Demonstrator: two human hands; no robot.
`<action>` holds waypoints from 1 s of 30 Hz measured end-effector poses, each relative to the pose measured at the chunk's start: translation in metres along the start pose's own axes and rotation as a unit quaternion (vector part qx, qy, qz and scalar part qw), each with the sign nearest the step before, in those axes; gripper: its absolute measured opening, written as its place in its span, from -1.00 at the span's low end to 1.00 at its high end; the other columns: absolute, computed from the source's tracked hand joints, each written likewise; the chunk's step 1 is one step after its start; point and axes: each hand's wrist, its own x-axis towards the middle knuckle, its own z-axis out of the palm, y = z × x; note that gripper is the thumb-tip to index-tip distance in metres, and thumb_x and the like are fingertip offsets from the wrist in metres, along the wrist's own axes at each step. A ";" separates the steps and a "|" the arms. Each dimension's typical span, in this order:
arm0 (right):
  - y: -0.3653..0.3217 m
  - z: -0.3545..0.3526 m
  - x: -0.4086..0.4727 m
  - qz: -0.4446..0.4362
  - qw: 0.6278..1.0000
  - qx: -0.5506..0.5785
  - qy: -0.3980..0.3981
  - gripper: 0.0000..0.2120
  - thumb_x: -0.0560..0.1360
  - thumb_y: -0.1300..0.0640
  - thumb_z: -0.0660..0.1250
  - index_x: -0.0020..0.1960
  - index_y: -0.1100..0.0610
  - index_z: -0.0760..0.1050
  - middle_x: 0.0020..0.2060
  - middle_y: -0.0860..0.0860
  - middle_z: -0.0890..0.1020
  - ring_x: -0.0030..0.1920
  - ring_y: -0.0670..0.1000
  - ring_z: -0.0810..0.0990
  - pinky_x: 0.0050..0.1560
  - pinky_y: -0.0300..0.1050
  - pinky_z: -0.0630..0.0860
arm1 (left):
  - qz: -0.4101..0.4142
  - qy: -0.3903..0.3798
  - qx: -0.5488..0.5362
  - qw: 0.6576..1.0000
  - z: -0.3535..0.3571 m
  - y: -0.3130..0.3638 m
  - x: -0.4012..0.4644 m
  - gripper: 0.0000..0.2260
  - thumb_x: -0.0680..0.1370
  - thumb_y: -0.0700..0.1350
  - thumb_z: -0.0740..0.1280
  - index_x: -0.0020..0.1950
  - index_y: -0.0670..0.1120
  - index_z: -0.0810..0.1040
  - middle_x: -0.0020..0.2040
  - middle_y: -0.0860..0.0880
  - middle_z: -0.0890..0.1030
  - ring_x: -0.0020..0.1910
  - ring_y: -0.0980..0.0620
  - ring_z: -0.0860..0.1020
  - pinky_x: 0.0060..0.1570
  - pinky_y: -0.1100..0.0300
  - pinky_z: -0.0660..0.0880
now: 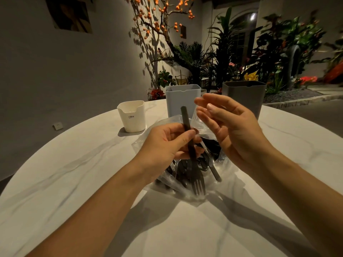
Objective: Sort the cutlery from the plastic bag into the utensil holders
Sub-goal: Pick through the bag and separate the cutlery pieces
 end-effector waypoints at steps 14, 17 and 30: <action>0.034 -0.009 -0.005 -0.340 0.625 -0.667 -0.221 -0.71 0.47 0.06 0.42 0.18 0.07 0.62 0.20 0.10 0.56 0.08 0.10 0.65 0.08 -0.15 0.57 | -0.026 0.180 -0.109 0.977 -0.003 0.002 0.003 -0.83 0.53 -0.04 0.41 0.01 -0.10 0.70 -0.24 0.00 0.73 -0.29 0.11 0.70 -0.36 0.32 0.56; 0.035 -0.010 -0.005 -0.357 0.642 -0.646 -0.208 -0.70 0.55 0.03 0.26 0.17 0.10 0.65 0.13 0.08 0.64 0.09 0.04 0.66 0.15 -0.25 0.54 | -0.023 0.202 -0.096 0.974 -0.005 -0.001 0.005 -0.83 0.52 -0.02 0.43 0.01 -0.09 0.70 -0.25 0.02 0.73 -0.28 0.12 0.70 -0.31 0.30 0.59; 0.040 -0.018 0.001 -0.425 0.514 -0.704 -0.244 -0.63 0.48 0.01 0.49 0.27 0.05 0.62 0.21 0.13 0.59 0.17 0.11 0.54 0.15 0.00 0.58 | -0.060 0.180 -0.097 0.977 -0.009 -0.004 0.009 -0.83 0.50 -0.02 0.47 -0.04 -0.10 0.73 -0.13 -0.11 0.73 -0.08 -0.09 0.71 0.01 -0.01 0.64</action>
